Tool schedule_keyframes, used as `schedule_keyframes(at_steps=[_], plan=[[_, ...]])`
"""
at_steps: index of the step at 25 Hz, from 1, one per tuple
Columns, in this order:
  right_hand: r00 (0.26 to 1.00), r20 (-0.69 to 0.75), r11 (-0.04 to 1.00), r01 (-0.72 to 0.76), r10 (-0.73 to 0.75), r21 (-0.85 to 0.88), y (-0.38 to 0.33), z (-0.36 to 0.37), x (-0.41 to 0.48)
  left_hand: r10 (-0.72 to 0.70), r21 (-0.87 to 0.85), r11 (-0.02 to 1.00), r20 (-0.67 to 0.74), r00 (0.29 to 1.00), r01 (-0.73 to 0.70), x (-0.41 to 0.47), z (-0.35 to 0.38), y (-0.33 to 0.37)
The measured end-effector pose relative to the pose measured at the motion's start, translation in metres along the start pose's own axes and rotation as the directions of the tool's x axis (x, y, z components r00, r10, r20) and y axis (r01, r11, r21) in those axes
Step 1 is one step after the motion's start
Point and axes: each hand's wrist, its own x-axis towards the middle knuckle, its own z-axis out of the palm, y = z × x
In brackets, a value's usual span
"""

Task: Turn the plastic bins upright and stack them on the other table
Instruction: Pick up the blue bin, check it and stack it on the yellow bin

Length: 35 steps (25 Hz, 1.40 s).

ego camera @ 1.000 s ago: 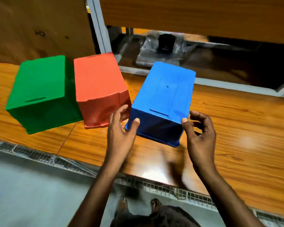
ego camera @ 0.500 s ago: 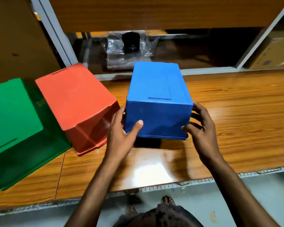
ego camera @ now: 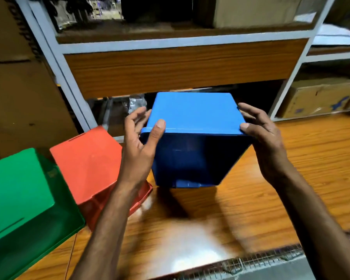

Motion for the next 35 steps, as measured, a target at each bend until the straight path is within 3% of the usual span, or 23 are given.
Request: schedule_keyframes(at_steps=[6, 10, 13, 17, 20, 23, 27, 32, 35], plan=[[1.0, -0.015, 1.0, 0.006, -0.007, -0.026, 0.016, -0.006, -0.017, -0.043, 0.043, 0.998, 0.029, 0.999, 0.042, -0.008, 0.01, -0.034], [0.99, -0.005, 0.986, -0.141, 0.141, -0.084, 0.063, -0.013, -0.037, -0.192, 0.225, 0.957, 0.016, 0.981, 0.183, -0.022, 0.01, -0.09], [0.975, 0.021, 0.962, -0.216, 0.223, -0.169, 0.079, -0.01, -0.039, -0.22, 0.296, 0.931, -0.014, 0.975, 0.214, -0.02, 0.015, -0.105], [0.964, 0.025, 0.951, -0.258, 0.266, -0.173, 0.064, -0.018, -0.025, -0.23, 0.245, 0.942, -0.033, 0.973, 0.231, -0.008, 0.018, -0.099], [0.962, 0.118, 0.965, -0.234, 0.247, -0.118, 0.032, -0.029, -0.017, -0.313, 0.113, 0.943, -0.011, 0.95, 0.312, 0.006, 0.013, -0.095], [0.964, 0.161, 0.978, -0.21, 0.21, -0.019, -0.004, -0.024, -0.015, -0.409, -0.031, 0.911, 0.06, 0.911, 0.411, 0.01, 0.019, -0.09], [0.975, 0.109, 0.981, -0.194, 0.194, -0.015, -0.024, -0.01, -0.021, -0.52, -0.042, 0.843, 0.19, 0.833, 0.536, 0.002, 0.034, -0.097], [0.922, -0.042, 0.92, -0.38, 0.385, 0.096, -0.023, -0.033, -0.012, -0.622, -0.026, 0.74, 0.352, 0.699, 0.672, -0.002, 0.04, -0.104], [0.86, -0.041, 0.859, -0.504, 0.509, 0.095, -0.017, -0.067, -0.002, -0.696, -0.006, 0.652, 0.391, 0.602, 0.758, 0.005, 0.046, -0.09]])
